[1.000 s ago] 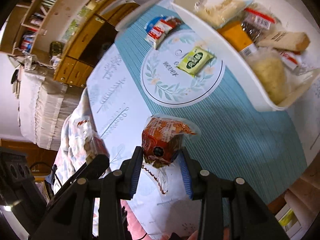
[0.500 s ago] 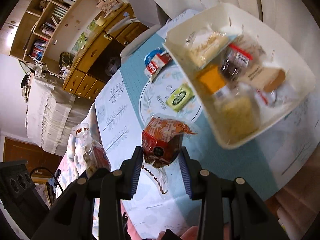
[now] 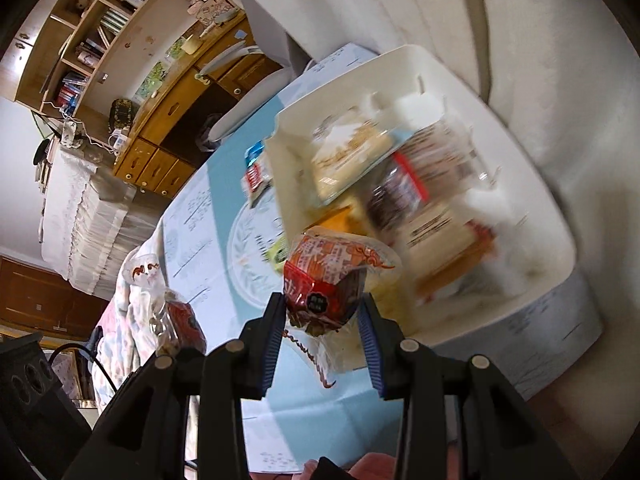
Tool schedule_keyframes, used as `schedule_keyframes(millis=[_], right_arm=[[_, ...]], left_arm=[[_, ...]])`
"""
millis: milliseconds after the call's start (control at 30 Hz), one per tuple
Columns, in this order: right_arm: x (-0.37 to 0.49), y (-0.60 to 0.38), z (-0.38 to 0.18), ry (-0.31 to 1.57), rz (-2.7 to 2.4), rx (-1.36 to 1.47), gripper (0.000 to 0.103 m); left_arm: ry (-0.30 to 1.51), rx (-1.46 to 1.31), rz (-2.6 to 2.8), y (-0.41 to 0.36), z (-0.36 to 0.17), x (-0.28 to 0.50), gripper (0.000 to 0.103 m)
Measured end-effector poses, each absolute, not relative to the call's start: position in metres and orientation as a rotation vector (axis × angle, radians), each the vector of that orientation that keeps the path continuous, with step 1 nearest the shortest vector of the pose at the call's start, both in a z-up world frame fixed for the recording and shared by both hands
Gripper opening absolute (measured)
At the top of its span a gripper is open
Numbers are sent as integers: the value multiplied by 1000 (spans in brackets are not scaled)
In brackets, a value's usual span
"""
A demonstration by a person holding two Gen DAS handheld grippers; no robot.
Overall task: Organize snacks
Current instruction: 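Carry both held snacks into the white tray and open both grippers, then move both grippers back toward the red Cookies bag and green pack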
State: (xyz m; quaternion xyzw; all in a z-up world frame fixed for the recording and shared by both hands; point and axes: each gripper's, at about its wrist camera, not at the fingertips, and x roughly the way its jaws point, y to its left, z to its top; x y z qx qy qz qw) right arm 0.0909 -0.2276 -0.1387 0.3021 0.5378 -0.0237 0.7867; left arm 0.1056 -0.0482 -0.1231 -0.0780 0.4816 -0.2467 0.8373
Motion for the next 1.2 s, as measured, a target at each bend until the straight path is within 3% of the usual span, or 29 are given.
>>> schedule_keyframes(millis=[533, 633, 667, 800, 1033, 1200], right_arm=[[89, -315, -144, 1166, -194, 660, 38], [86, -321, -146, 1162, -209, 682, 38], [86, -322, -147, 1163, -214, 685, 40], [85, -318, -152, 1186, -229, 692, 59], [87, -295, -157, 1219, -227, 708, 67], [87, -265, -160, 1237, -219, 734, 67]], left_arm=[[977, -165, -640, -128, -127, 106, 50], [992, -146, -631, -131, -129, 107, 66], [991, -140, -626, -130, -128, 107, 74], [988, -124, -605, -124, -127, 106, 82], [1026, -113, -548, -93, -129, 104, 82], [1036, -105, -511, -55, -127, 100, 82]])
